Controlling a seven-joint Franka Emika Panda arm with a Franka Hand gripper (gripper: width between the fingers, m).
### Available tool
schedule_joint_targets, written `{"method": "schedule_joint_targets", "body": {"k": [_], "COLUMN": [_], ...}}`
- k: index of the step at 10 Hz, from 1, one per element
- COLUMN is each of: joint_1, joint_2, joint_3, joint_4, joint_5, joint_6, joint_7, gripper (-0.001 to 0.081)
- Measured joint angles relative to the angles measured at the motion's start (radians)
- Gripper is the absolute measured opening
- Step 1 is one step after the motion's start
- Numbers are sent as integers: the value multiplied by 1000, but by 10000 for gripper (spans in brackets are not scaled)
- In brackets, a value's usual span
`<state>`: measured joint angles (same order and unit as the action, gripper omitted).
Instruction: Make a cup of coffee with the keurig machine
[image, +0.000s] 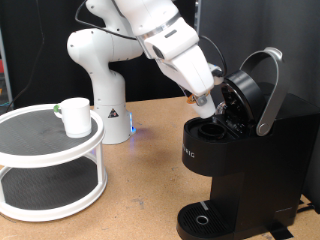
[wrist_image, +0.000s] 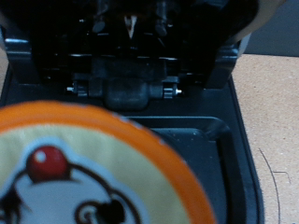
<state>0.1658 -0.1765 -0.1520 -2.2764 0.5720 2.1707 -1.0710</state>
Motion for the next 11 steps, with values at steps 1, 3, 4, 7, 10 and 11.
{"method": "schedule_joint_targets", "body": {"k": [1,3,4,7,10,11], "joint_1": [0,0,0,0,0,0], "joint_2": [9,27,33,50,64,72], "joint_3": [8,23,29,42,52,54], "joint_4": [2,6,9,22,29,33], "joint_5": [-3,-32,-42,-61,-106,-113], "joint_6": [3,20,24,31,18,15], "joint_7": [3,18,28,42,67,73], "gripper": [436,436,436,436,436,436]}}
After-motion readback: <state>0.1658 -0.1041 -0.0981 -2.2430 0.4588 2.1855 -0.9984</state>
